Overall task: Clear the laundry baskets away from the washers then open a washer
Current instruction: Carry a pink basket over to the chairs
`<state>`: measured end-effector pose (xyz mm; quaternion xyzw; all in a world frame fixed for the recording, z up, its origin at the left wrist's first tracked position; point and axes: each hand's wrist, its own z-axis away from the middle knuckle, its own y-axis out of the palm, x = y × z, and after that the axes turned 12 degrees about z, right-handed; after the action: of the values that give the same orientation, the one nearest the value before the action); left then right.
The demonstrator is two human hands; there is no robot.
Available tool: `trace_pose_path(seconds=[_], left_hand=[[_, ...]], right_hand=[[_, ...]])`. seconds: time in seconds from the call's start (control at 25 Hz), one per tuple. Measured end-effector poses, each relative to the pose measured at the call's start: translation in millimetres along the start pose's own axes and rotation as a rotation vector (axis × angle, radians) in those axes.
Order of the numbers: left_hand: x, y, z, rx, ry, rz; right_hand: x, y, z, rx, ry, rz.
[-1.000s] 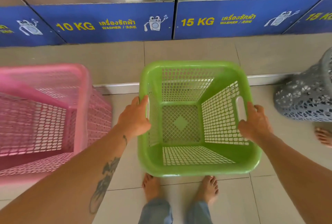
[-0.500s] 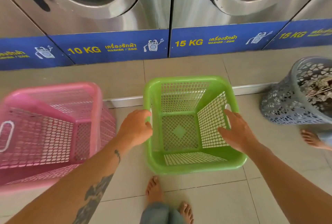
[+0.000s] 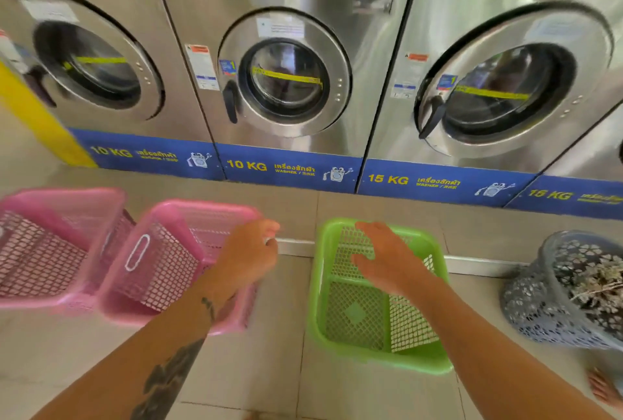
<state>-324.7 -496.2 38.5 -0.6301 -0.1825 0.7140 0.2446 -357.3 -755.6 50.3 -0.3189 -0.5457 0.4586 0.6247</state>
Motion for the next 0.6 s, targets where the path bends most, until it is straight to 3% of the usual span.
trace_pose_path(seconds=[0.16,0.32,0.6], left_hand=[[2,-104,32,-0.15,0.018,0.054],[51,-217,58,-0.298,-0.035,0.023],[163,-397,81,-0.322,-0.093,-0.008]], right_hand=[[110,-17,-27,-0.03,-0.171,-0.005],[237,-5,-58,-0.063,-0.297,-0.025],[437,62,-103,-0.019,-0.319,-0.084]])
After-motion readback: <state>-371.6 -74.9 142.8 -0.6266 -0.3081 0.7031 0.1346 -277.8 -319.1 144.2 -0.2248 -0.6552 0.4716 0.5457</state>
